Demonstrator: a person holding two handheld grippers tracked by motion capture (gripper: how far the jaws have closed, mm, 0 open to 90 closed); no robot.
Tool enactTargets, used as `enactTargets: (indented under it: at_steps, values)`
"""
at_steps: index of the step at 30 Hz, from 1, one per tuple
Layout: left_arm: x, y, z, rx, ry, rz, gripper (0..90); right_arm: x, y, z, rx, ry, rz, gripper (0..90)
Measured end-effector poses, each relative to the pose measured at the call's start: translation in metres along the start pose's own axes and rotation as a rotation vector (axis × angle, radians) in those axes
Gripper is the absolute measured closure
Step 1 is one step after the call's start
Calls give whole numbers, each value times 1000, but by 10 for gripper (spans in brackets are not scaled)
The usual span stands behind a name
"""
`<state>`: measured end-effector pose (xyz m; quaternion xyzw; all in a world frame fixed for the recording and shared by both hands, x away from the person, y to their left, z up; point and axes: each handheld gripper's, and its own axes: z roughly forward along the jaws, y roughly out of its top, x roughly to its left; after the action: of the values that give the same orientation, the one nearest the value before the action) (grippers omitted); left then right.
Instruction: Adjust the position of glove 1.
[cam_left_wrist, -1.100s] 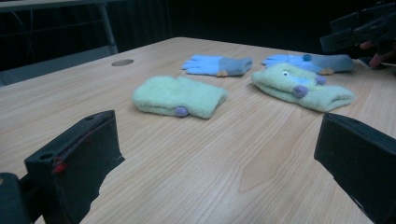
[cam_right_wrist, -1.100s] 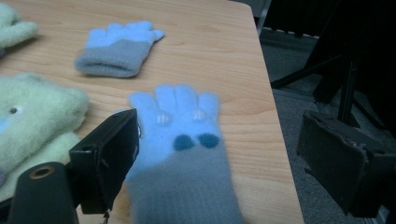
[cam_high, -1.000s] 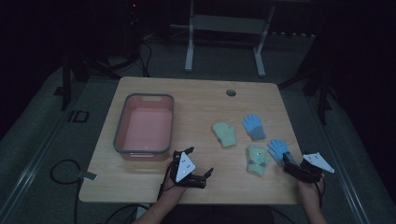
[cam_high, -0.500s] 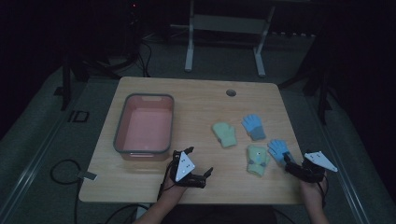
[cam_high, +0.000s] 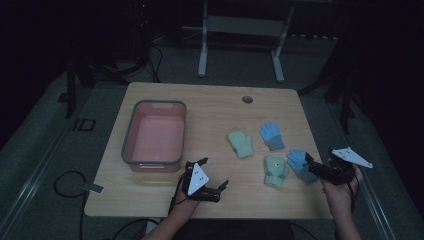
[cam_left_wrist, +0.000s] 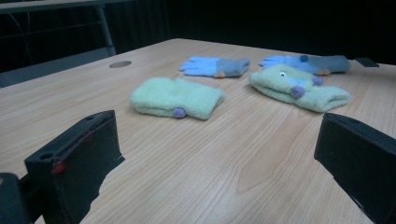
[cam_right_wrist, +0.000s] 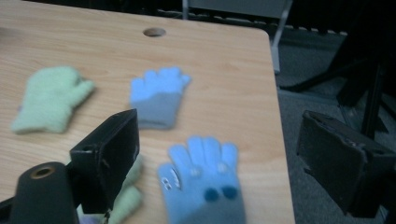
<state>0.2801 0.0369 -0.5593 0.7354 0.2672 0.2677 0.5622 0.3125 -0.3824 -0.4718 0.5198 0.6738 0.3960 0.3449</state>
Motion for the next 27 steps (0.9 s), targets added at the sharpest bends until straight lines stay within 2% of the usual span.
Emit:
enactTargets:
  at_steps: [3, 8, 11, 15, 16, 20, 21, 24, 25, 26, 27]
  values:
    - [0, 0, 0, 0, 1, 3, 2, 7, 12, 2, -8, 37, 1, 134]
    - [0, 0, 0, 0, 0, 0, 2, 23, 31, 8, -9, 107, -50, 144]
    - [0, 0, 0, 0, 0, 0, 2, 32, 39, 13, -8, 160, -76, 181]
    - [0, 0, 0, -2, -1, -4, 2, 41, 44, 20, -7, 194, -100, 221]
    - [0, 0, 0, 0, -3, -2, 2, 46, 47, 25, -10, 220, -116, 248]
    - [0, 0, 0, 1, -3, -3, 3, 56, 51, 36, -12, 262, -139, 297]
    - [0, 0, 0, 1, -3, -3, 2, 60, 53, 40, -10, 287, -151, 309]
    - [0, 0, 0, 1, -3, -3, 2, 65, 54, 47, -6, 302, -164, 331]
    - [0, 0, 0, 0, -3, -4, 2, 71, 55, 54, 11, 328, -178, 349]
    - [0, 0, 0, 0, -3, -4, 2, 71, 55, 54, 11, 328, -178, 349]
    - [0, 0, 0, 1, -4, -4, 2, 76, 55, 61, 29, 348, -190, 360]
